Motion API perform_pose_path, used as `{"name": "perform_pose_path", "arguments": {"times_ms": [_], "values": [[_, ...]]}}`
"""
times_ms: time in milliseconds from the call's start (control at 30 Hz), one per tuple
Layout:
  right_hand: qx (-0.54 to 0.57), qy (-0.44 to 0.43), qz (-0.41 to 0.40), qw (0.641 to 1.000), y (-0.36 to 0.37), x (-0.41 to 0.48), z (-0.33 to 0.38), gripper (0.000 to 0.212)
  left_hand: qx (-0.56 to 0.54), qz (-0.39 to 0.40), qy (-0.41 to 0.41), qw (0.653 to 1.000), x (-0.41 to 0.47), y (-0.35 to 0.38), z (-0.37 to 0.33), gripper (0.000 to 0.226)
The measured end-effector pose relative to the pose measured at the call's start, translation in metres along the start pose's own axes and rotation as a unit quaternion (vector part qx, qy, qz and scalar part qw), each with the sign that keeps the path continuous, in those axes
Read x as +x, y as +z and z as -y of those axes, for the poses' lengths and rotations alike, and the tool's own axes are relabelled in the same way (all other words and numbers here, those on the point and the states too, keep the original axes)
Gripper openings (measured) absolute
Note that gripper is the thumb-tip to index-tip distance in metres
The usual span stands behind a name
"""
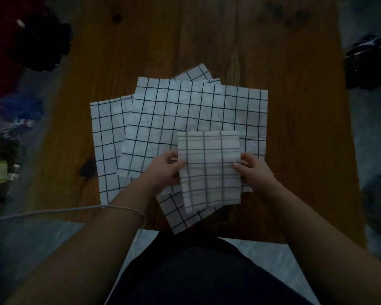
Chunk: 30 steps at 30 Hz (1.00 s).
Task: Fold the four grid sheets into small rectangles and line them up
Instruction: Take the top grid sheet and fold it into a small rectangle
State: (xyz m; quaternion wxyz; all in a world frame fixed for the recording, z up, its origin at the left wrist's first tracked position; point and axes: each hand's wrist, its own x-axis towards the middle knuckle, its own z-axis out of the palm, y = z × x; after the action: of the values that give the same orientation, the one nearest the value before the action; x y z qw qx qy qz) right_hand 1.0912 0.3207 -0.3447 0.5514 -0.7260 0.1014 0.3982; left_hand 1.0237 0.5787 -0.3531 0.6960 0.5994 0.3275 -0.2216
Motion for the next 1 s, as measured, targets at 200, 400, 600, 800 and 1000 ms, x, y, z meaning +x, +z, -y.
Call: {"name": "perform_pose_path", "arguments": {"times_ms": [200, 400, 600, 800, 1000], "values": [[0.074, 0.041, 0.045, 0.995, -0.003, -0.003, 0.007, 0.032, 0.049, 0.027, -0.005, 0.998, -0.003, -0.003, -0.003, 0.026], [0.074, 0.017, 0.029, 0.997, -0.001, -0.009, 0.008, 0.023, 0.032, 0.027, 0.008, 0.999, -0.006, -0.007, -0.004, 0.018], [0.049, -0.007, -0.009, 0.999, -0.004, -0.007, 0.003, 0.024, 0.04, 0.024, -0.001, 0.999, -0.008, -0.015, -0.009, 0.025], [-0.034, -0.018, -0.028, 0.999, -0.004, -0.006, -0.005, 0.025, 0.111, 0.036, 0.008, 0.993, -0.009, -0.014, -0.009, 0.016], [-0.096, -0.031, -0.074, 0.992, 0.003, 0.002, -0.001, 0.027, 0.235, -0.004, 0.061, 0.97, -0.002, -0.007, -0.02, 0.032]]}}
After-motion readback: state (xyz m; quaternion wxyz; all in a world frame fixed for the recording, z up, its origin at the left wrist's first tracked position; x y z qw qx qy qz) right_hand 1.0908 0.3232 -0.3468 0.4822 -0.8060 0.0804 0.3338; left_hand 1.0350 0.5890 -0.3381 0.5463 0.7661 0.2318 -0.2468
